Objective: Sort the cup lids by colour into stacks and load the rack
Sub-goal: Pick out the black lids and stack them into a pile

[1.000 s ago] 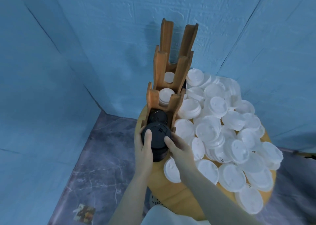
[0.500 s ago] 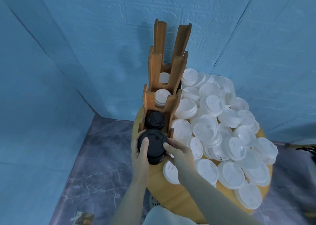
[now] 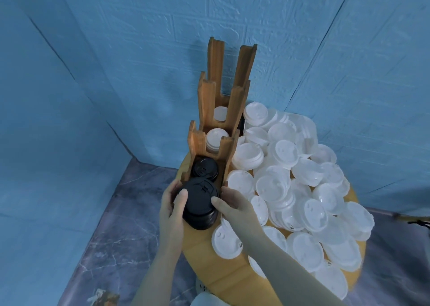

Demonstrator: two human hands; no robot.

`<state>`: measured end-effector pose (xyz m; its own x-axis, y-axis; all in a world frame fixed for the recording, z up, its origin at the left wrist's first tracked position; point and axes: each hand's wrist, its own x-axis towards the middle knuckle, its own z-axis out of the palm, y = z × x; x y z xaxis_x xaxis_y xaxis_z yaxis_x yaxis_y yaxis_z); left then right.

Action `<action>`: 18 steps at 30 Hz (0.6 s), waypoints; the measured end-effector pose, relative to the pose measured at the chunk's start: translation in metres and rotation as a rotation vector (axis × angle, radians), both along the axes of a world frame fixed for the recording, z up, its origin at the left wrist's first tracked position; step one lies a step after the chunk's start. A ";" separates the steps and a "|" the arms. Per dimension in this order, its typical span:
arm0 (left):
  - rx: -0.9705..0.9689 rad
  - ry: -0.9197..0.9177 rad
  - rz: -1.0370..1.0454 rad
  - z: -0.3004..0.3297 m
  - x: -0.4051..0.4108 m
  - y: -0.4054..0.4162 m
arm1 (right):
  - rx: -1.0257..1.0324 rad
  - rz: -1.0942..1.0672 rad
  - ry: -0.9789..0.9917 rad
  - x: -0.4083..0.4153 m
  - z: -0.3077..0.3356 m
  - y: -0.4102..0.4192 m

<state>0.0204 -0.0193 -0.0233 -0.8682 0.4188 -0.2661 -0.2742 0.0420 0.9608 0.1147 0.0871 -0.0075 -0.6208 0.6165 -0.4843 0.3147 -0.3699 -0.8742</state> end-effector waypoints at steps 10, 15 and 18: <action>-0.124 0.639 -0.082 0.056 0.034 0.063 | 0.239 0.139 0.003 0.066 0.030 0.105; -0.174 0.653 -0.237 0.037 0.060 0.121 | 0.490 0.241 -0.030 0.084 0.034 0.181; -0.303 0.622 -0.282 0.010 0.068 0.141 | 0.706 0.379 -0.046 0.079 0.028 0.223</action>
<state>0.0886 0.1217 -0.0136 -0.7668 0.6341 0.1000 0.3763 0.3179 0.8702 0.1933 0.3098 0.0204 -0.8381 0.5383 -0.0886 0.3494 0.4048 -0.8450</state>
